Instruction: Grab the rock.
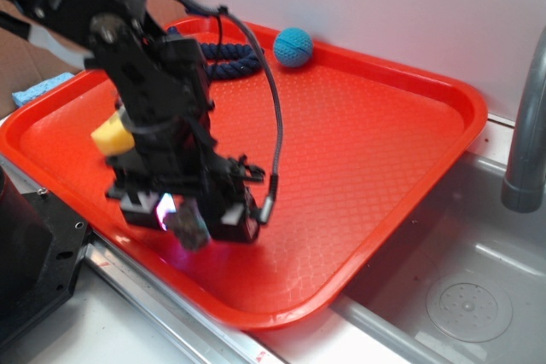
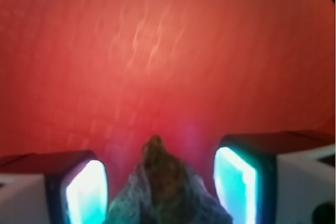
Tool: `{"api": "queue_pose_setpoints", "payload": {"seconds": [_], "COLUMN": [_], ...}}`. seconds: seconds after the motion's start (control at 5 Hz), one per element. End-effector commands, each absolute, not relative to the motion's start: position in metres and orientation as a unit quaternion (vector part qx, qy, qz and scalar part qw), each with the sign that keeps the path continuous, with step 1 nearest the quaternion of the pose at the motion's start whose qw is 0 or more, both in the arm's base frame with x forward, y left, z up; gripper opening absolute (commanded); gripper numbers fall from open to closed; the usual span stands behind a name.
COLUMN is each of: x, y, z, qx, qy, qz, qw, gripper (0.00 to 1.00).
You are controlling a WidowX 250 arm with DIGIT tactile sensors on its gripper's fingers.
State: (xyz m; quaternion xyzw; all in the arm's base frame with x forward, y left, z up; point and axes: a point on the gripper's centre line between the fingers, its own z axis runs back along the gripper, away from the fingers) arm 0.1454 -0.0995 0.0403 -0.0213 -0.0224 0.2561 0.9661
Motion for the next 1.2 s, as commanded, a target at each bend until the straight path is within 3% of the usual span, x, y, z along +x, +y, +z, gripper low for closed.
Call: {"api": "queue_pose_setpoints", "payload": {"seconds": [0.0, 0.4, 0.6, 1.0], "x": [0.169, 0.173, 0.178, 0.189], "y": [-0.058, -0.005, 0.019, 0.031], "z": [0.138, 0.191, 0.204, 0.206], "qx": [-0.067, -0.082, -0.083, -0.061], "qy": [-0.026, -0.035, -0.042, -0.043], "qz": [0.204, 0.205, 0.212, 0.207], "qw": [0.976, 0.975, 0.973, 0.975], "gripper": [0.0, 0.0, 0.0, 0.0]}}
